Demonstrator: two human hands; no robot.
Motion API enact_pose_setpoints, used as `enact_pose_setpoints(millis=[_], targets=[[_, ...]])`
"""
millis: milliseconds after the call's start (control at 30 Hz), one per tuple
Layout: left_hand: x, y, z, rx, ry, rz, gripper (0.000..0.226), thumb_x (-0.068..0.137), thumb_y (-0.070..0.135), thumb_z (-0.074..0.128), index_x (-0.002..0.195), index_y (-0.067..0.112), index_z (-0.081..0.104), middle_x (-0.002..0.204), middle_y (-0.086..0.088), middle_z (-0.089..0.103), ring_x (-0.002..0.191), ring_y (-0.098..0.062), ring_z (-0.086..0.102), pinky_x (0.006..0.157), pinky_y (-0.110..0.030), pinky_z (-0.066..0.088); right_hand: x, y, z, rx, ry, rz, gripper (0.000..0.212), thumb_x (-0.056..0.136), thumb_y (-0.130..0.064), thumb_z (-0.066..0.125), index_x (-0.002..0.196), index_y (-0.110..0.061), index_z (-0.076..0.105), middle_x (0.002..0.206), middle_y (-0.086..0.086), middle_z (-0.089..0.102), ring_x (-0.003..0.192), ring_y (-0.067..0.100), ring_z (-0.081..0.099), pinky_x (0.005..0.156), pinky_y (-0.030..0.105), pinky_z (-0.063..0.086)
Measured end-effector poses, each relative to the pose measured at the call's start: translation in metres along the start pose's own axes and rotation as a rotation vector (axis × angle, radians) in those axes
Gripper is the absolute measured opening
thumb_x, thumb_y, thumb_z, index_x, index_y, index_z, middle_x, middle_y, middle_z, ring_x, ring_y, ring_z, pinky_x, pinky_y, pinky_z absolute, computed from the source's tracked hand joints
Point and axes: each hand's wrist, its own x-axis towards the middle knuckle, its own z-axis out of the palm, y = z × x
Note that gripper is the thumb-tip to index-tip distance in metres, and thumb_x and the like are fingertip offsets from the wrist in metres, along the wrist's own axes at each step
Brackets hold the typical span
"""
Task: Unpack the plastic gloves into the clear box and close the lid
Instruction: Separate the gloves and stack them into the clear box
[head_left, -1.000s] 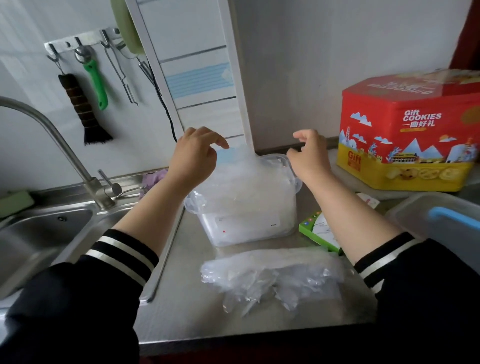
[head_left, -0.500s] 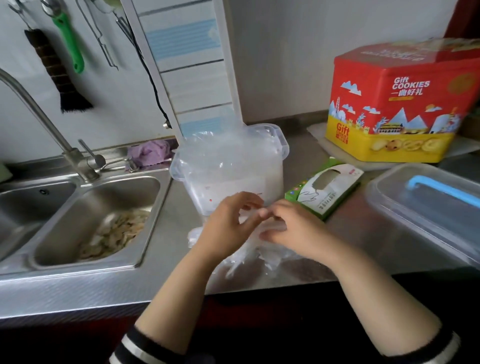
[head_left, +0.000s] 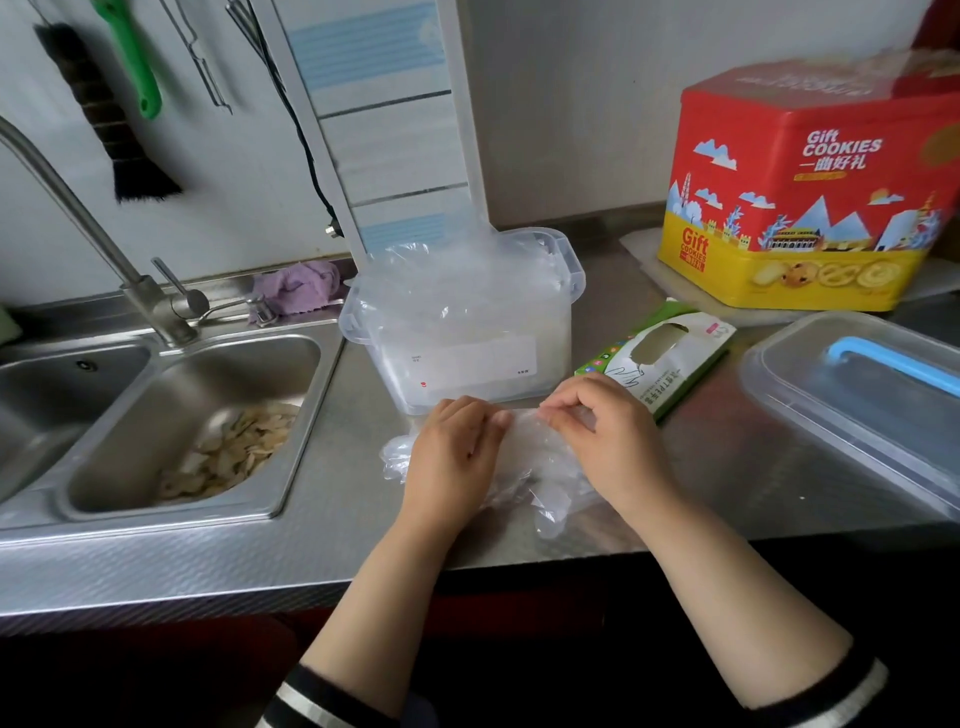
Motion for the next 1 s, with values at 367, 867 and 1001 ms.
enact_pose_setpoints(millis=[367, 867, 1001], targets=[[0.025, 0.034, -0.024, -0.143, -0.025, -0.174, 0.012, 0.091, 0.035, 0.063, 0.079, 0.039, 0.067, 0.087, 0.014, 0.07, 0.094, -0.006, 0.061, 0.079, -0.017, 0.043, -0.003, -0.002, -0.008, -0.015, 0.041, 0.048, 0.041, 0.091, -0.05, 0.048, 0.093, -0.013, 0.066, 0.089, -0.006, 0.065, 0.087, 0.011, 0.06, 0.081, 0.035, 0.05], [0.069, 0.064, -0.049, -0.087, 0.026, -0.051, 0.023, 0.09, 0.026, 0.066, 0.075, 0.041, 0.059, 0.071, 0.019, 0.066, 0.057, -0.007, 0.053, 0.056, -0.018, 0.038, 0.026, -0.026, -0.038, 0.133, 0.138, 0.158, 0.015, 0.09, -0.03, 0.064, 0.086, -0.016, 0.067, 0.08, -0.011, 0.068, 0.079, 0.002, 0.062, 0.071, 0.019, 0.046], [0.093, 0.065, -0.075, -0.063, 0.127, -0.07, 0.021, 0.09, 0.027, 0.066, 0.073, 0.038, 0.059, 0.062, 0.018, 0.064, 0.047, -0.004, 0.046, 0.052, -0.019, 0.035, 0.077, -0.048, -0.054, 0.125, 0.039, 0.139, 0.008, 0.089, -0.026, 0.066, 0.087, -0.02, 0.069, 0.074, -0.01, 0.068, 0.072, 0.007, 0.064, 0.074, 0.03, 0.053]])
